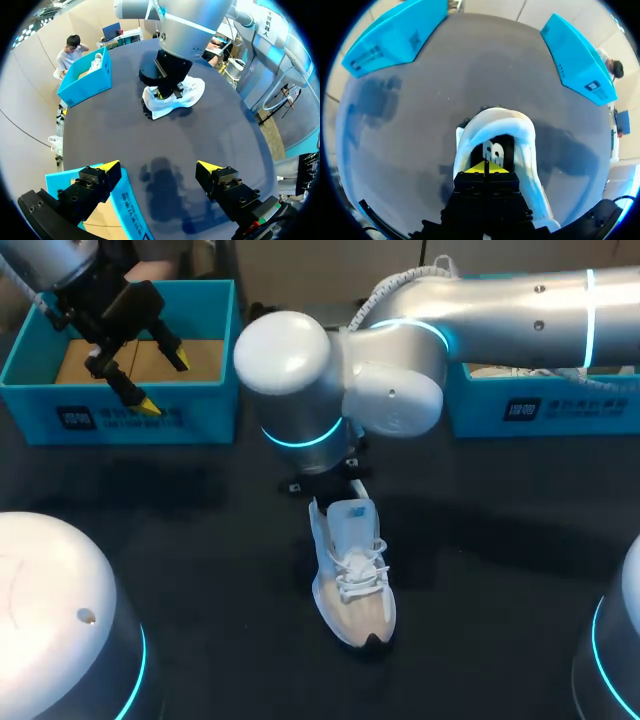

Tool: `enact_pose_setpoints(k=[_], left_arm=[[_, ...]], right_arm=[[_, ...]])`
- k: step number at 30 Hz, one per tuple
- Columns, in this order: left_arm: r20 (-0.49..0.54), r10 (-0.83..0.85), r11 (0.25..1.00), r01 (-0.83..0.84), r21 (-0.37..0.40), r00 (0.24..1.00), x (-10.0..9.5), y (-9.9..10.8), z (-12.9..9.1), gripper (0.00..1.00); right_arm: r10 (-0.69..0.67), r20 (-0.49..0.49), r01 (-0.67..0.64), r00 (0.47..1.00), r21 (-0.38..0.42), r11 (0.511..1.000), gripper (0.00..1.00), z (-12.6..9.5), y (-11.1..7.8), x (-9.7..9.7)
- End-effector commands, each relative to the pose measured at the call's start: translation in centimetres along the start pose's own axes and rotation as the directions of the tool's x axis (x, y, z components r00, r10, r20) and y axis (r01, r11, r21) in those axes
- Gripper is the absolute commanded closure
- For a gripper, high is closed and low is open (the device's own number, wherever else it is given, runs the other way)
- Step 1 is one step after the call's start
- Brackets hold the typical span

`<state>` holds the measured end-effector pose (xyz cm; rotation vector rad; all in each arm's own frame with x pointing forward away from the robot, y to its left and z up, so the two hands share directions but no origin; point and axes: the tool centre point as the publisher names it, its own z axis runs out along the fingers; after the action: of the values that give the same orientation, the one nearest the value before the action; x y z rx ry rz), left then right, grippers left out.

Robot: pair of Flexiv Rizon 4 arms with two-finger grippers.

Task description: Take the shoe out of the shoebox, open the shoe tongue, remove and reinsert the insole, then place the shoe into the shoebox

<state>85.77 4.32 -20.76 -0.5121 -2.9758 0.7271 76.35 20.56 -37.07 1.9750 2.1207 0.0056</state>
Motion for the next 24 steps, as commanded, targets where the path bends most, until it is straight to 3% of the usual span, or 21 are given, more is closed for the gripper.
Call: enact_pose_setpoints(k=[1,5,6,13,14,16,24], left_arm=[[0.0,0.0,1.0,0.0,-0.003,1.0,0.1,0.0,0.0,0.0],[0.0,0.0,1.0,0.0,-0.003,1.0,0.1,0.0,0.0,0.0],[0.0,0.0,1.0,0.0,-0.003,1.0,0.1,0.0,0.0,0.0],[0.0,0.0,1.0,0.0,-0.003,1.0,0.1,0.0,0.0,0.0],[0.0,0.0,1.0,0.0,-0.003,1.0,0.1,0.0,0.0,0.0],[0.0,0.0,1.0,0.0,-0.003,1.0,0.1,0.0,0.0,0.0],[0.0,0.0,1.0,0.0,-0.003,1.0,0.1,0.0,0.0,0.0]], right_arm=[[-0.038,0.001,0.038,0.999,0.02,0.999,1.0,-0.4,-0.1,-0.2],[-0.065,-0.009,0.065,0.998,0.04,0.997,1.0,-0.4,-0.8,-0.3],[-0.072,-0.012,0.072,0.997,0.042,0.997,0.9,-0.4,-0.9,-0.3],[-0.076,-0.004,0.077,0.997,0.057,0.995,0.52,-1.0,-1.7,-0.8],[-0.074,-0.002,0.074,0.997,0.059,0.996,0.4,-1.1,-1.8,-0.9],[-0.074,0.006,0.074,0.997,0.063,0.995,0.0,-1.4,-1.9,-1.0],[-0.078,0.018,0.077,0.997,0.067,0.995,0.0,-1.8,-2.4,-1.2]])
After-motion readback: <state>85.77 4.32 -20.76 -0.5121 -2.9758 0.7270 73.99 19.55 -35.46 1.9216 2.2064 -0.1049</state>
